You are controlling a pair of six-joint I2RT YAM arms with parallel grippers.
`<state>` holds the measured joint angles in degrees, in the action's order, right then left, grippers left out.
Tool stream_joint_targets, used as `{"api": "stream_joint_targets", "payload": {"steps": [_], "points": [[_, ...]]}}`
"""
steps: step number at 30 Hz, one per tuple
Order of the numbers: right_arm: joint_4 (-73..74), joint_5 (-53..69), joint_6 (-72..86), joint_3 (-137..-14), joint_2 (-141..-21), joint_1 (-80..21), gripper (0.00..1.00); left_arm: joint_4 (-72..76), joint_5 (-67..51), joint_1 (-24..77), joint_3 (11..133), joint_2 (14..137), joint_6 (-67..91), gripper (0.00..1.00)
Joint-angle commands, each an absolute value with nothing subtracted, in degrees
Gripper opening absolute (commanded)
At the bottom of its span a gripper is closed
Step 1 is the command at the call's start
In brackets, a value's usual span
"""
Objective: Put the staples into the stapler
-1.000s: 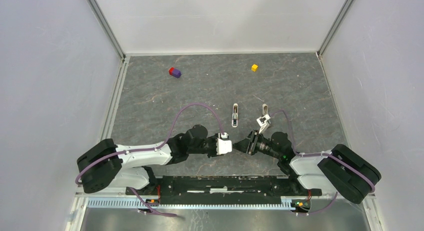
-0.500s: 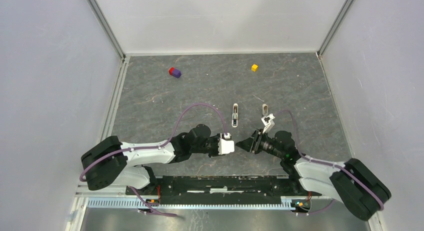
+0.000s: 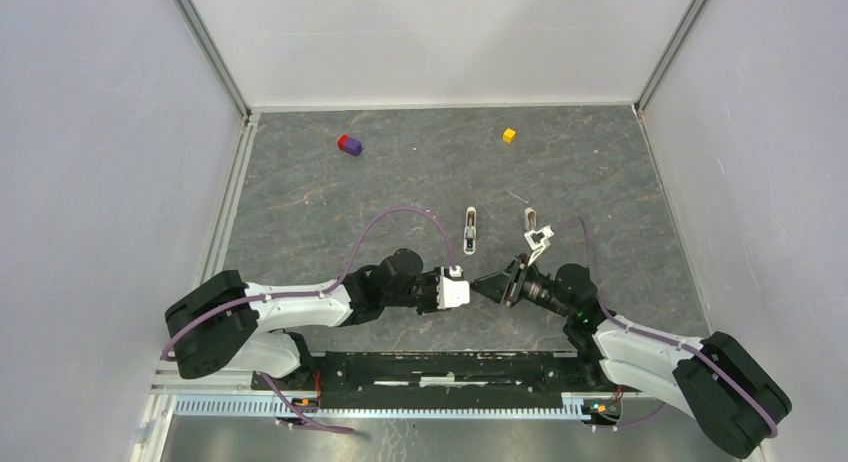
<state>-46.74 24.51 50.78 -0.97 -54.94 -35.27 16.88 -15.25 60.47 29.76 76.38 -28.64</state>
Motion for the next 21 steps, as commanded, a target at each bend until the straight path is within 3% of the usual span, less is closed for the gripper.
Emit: {"api": "stream_joint_targets", "payload": {"steps": [1,12,21], "points": [[-48.6,23.4,51.7,2.1,-56.0,-37.2,0.39,20.5,-16.1,60.6,31.8,76.8,-29.5,0.41],[-57.8,23.1,55.3,2.4,-64.1,-41.2,0.37,20.8,-16.2,60.5,32.2,77.4,-29.8,0.41],[-56.5,21.7,55.5,1.9,-65.9,-41.4,0.35,21.3,-16.2,60.5,31.2,76.5,-30.5,0.41]]}}
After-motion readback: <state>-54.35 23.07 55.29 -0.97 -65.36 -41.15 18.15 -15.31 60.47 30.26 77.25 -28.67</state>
